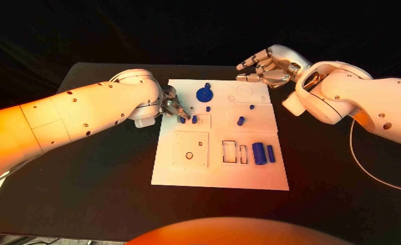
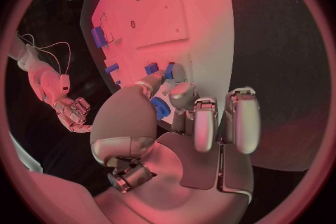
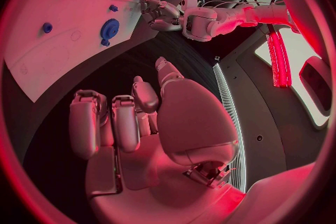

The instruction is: Assemble the parts on the task board

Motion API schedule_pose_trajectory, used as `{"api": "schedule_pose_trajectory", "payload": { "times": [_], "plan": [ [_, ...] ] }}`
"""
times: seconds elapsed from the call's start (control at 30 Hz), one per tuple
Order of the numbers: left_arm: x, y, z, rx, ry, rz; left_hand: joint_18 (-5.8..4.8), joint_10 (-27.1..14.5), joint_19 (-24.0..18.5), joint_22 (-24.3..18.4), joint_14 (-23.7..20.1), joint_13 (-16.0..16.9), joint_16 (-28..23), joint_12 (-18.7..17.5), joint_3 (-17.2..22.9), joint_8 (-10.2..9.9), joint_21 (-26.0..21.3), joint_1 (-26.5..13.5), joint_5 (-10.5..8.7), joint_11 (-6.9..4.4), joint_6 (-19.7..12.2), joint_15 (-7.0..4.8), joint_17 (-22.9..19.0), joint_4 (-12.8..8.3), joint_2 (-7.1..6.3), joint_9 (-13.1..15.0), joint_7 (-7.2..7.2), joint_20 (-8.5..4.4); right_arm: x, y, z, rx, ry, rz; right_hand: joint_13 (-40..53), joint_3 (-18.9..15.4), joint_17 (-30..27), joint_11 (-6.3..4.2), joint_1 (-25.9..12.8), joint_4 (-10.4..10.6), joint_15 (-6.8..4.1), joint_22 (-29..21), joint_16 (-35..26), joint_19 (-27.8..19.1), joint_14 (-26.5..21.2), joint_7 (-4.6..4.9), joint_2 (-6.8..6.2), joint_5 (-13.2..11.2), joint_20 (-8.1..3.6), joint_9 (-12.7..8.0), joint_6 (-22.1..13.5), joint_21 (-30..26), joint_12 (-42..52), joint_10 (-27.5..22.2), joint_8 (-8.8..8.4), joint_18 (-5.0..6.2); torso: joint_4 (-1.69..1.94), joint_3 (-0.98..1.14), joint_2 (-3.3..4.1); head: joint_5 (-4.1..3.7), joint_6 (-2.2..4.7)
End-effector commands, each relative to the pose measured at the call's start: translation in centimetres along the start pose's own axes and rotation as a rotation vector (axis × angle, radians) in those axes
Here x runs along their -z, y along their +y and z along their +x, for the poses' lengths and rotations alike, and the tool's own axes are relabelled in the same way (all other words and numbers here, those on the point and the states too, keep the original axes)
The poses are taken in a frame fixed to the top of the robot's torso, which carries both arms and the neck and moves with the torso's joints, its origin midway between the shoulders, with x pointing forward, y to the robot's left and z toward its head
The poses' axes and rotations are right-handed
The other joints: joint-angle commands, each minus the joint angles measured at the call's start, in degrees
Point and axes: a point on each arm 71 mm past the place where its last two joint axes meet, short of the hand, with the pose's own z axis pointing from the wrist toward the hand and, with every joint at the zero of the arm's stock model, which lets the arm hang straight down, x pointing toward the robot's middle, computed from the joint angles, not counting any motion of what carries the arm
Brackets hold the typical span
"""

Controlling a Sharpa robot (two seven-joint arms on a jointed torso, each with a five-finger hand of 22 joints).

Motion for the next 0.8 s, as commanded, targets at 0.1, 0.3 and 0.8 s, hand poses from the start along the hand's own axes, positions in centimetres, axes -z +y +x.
{"api": "schedule_pose_trajectory", "payload": {
  "times": [0.1,0.3,0.8],
  "plan": [
    [-0.2,0.6,0.4,0.0,0.019,-0.034,-0.78,-0.07,3.19,9.91,6.12,0.08,0.18,-0.22,-5.66,-0.72,0.17,-0.6,-0.36,0.07,0.41,-0.45,15.09,1.69,-0.07,-0.35,0.21,-0.29,0.0,0.1,0.2,0.003,0.019,-0.01,-0.09,-0.21,4.27,-0.03,-0.43,0.21,-0.52,-0.09,-0.37,-0.45,3.64,-0.03,0.13,0.33,0.02,-0.05,0.51,-0.24,-0.14,-0.2,-0.24,0.58,-0.02,0.05,0.0,-0.05,0.09],
    [0.1,0.6,0.1,0.017,-0.017,-0.03,-0.86,0.05,3.37,10.22,6.12,0.22,0.18,-0.14,-9.08,-0.89,0.4,-0.13,-0.3,0.03,0.68,-0.5,15.09,3.07,0.76,-0.52,0.17,-0.34,0.0,0.1,0.3,0.003,0.027,-0.011,-0.16,-0.24,4.19,-0.02,-0.5,0.27,-0.52,-0.17,-0.43,-0.49,3.63,-0.03,0.17,0.33,0.02,-0.05,0.5,-0.28,-0.25,-0.26,-0.25,0.59,-0.04,-0.02,0.03,-0.19,0.18],
    [0.8,0.9,-1.3,0.212,-0.19,0.066,-0.45,-0.77,2.68,8.93,6.12,-0.96,0.18,-1.35,-19.66,-1.36,-1.05,-0.27,-7.42,0.14,0.18,-0.52,15.09,10.71,2.38,-0.88,0.35,-0.42,-0.1,0.1,0.3,0.003,0.031,-0.009,-0.12,-0.27,4.18,-0.02,-0.59,0.34,-0.52,-0.19,-0.44,-0.49,3.62,-0.02,0.24,0.36,0.02,-0.06,0.47,-0.3,-0.17,-0.23,-0.27,0.59,0.0,-0.06,0.05,-0.44,0.36]
  ]
}}
